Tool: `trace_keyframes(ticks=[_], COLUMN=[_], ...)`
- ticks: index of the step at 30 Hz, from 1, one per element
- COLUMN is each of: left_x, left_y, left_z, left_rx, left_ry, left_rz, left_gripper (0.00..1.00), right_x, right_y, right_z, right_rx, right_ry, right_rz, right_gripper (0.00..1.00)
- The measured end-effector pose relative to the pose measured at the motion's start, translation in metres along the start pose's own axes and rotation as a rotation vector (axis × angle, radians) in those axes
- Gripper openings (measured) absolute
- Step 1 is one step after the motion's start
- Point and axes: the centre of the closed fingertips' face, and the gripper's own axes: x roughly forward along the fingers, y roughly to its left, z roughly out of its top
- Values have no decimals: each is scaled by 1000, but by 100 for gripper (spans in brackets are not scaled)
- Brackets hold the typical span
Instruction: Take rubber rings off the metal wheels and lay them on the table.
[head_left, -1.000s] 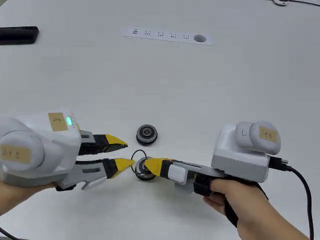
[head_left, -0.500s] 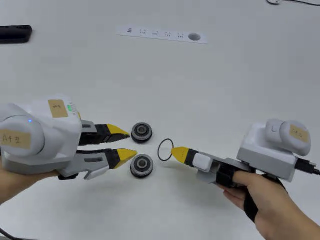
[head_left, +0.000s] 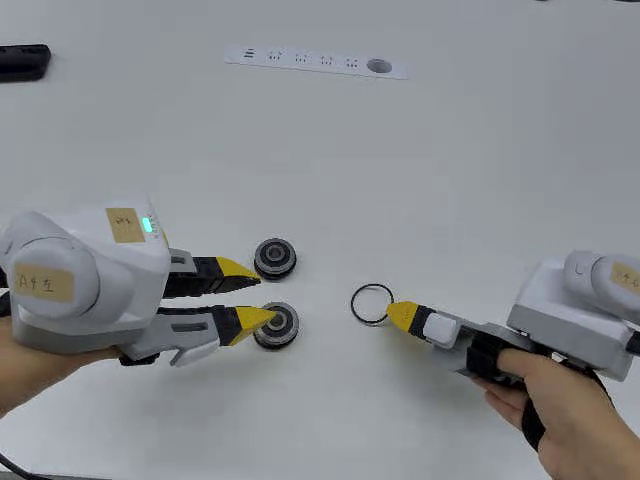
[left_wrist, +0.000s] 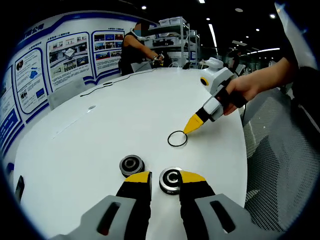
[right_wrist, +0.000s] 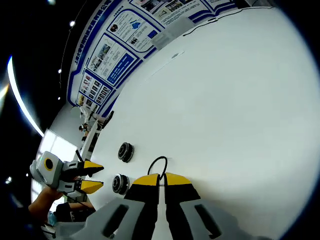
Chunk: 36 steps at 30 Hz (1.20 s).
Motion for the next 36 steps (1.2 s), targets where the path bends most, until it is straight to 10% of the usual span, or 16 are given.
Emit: trace_keyframes(ticks=[8, 16, 21, 36], left_x=[1, 9, 14, 19], left_y=[-2, -1, -3, -8], left_z=[-4, 4, -3, -8], left_rx=[-6, -14, -3, 6], left_ry=[7, -17, 6, 27], left_rz=[-5, -20, -42, -59], left_gripper=[21, 21, 21, 17], right_x=[-9, -13, -10, 1], right_y=[-2, 23, 46, 65], right_z=[11, 20, 13, 0], right_rx=[-89, -30, -157, -152], right_ry=[-55, -105, -91, -47], right_rz=[-31, 88, 161, 212], right_gripper=[11, 12, 16, 17])
